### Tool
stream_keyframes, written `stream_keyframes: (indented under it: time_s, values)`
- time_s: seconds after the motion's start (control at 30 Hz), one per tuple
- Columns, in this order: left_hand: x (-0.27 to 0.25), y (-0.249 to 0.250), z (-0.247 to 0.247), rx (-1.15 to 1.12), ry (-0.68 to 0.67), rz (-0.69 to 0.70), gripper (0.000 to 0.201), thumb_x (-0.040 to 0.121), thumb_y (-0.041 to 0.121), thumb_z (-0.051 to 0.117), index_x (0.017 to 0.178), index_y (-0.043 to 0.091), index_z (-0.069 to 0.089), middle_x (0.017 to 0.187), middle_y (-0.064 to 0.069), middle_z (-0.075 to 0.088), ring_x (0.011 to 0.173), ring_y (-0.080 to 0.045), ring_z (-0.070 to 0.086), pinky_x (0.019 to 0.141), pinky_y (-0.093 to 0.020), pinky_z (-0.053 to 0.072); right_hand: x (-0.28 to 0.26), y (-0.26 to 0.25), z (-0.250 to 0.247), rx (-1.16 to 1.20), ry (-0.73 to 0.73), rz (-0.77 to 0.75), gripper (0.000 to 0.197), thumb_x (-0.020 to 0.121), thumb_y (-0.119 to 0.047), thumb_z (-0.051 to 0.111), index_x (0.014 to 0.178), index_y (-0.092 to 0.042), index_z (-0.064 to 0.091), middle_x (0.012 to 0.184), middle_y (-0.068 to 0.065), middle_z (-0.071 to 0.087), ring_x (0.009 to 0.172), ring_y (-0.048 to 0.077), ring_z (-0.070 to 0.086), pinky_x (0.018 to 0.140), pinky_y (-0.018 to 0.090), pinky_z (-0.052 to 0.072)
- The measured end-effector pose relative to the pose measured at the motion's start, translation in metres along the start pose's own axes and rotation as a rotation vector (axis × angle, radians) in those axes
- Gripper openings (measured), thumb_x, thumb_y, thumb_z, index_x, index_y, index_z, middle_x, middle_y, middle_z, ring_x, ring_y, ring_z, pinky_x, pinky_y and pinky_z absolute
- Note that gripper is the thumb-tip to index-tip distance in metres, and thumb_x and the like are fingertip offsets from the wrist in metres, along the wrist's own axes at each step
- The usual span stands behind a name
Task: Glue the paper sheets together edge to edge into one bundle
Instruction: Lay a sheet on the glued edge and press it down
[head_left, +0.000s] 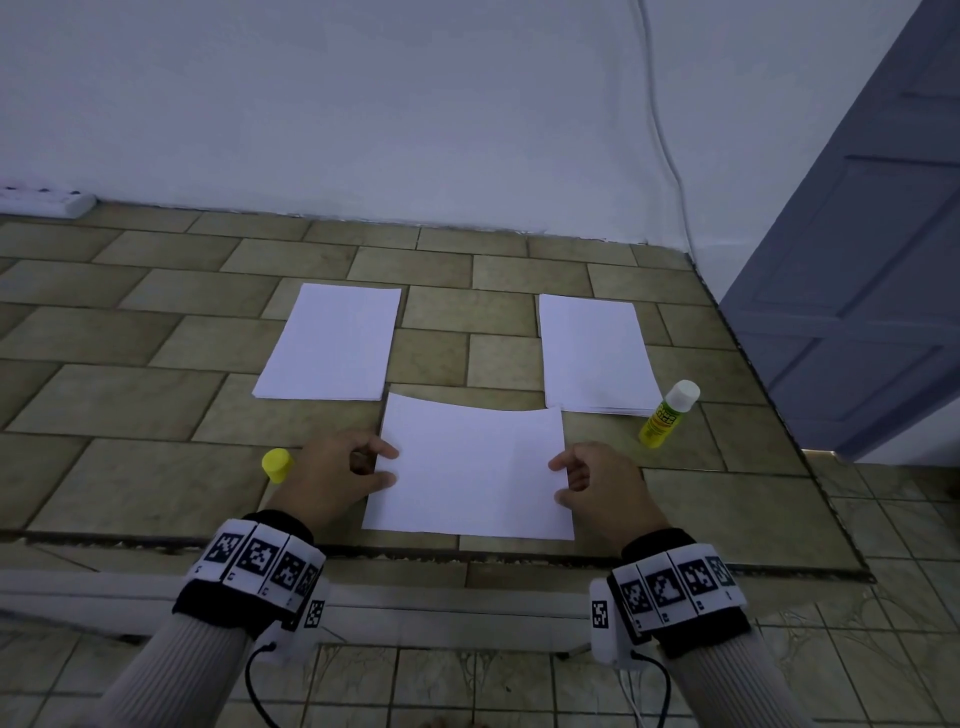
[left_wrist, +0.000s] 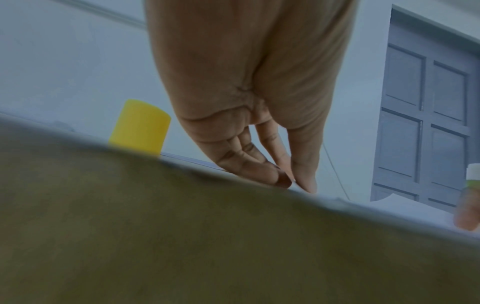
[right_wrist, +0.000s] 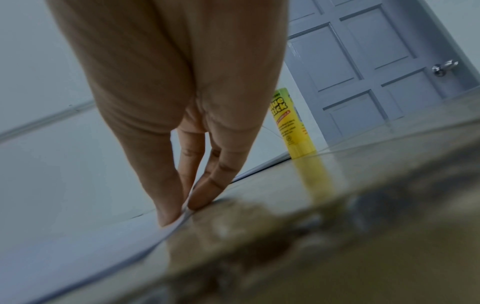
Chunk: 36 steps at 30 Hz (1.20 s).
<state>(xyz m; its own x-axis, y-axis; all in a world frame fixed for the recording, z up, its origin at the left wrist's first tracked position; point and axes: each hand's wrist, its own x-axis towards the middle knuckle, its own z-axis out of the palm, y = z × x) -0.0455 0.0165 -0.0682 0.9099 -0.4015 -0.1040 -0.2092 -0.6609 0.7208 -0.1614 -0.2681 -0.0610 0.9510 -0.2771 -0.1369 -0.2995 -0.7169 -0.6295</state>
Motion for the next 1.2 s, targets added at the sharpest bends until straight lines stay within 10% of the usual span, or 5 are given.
stream_keyframes:
  time_s: [0.13, 0.33, 0.53, 0.83, 1.2]
  values:
    - [0.002, 0.002, 0.000, 0.111, -0.031, -0.002, 0.023, 0.081, 0.021, 0.077, 0.100, 0.025, 0.066, 0.098, 0.006, 0.058, 0.087, -0.011, 0.055, 0.065, -0.010, 0.038, -0.001, -0.004, -0.001, -0.069, -0.010, 0.010, 0.028, 0.083, -0.010, 0.068, 0.109, -0.019, 0.063, 0.105, -0.001, 0.052, 0.088, 0.014, 0.057, 0.087, 0.027, 0.052]
    - [0.007, 0.009, 0.004, 0.432, -0.037, 0.041, 0.062, 0.084, 0.049, 0.067, 0.136, 0.021, 0.050, 0.148, -0.005, 0.038, 0.134, -0.023, 0.037, 0.108, -0.039, 0.037, -0.002, -0.010, 0.001, -0.294, -0.008, -0.016, 0.028, 0.084, -0.016, 0.063, 0.111, -0.024, 0.062, 0.122, 0.000, 0.042, 0.117, 0.018, 0.040, 0.090, 0.030, 0.047]
    - [0.011, 0.007, 0.040, 0.646, -0.075, 0.130, 0.114, 0.066, 0.080, -0.029, 0.155, 0.014, -0.001, 0.162, -0.001, -0.011, 0.142, -0.011, -0.023, 0.120, -0.050, -0.005, -0.004, -0.020, 0.000, -0.484, 0.008, -0.020, 0.028, 0.088, -0.021, 0.058, 0.116, -0.028, 0.061, 0.128, 0.000, 0.044, 0.117, 0.020, 0.040, 0.090, 0.031, 0.046]
    - [0.006, -0.007, 0.051, 0.640, -0.019, 0.179, 0.091, 0.092, 0.069, -0.001, 0.151, 0.005, 0.027, 0.159, -0.013, 0.021, 0.147, -0.030, 0.020, 0.115, -0.057, 0.017, -0.008, -0.069, 0.053, -0.357, -0.152, -0.265, 0.071, 0.093, -0.058, 0.006, 0.152, -0.020, 0.017, 0.161, -0.003, -0.002, 0.148, 0.015, -0.006, 0.120, 0.047, -0.001]
    - [0.007, -0.009, 0.051, 0.667, 0.018, 0.193, 0.081, 0.099, 0.055, 0.004, 0.143, -0.002, 0.042, 0.149, -0.017, 0.041, 0.138, -0.033, 0.040, 0.106, -0.060, 0.033, 0.021, -0.058, 0.091, -0.450, -0.024, -0.257, 0.106, 0.072, -0.069, -0.029, 0.153, -0.013, 0.010, 0.161, 0.000, 0.007, 0.148, 0.012, 0.003, 0.114, 0.043, -0.014]
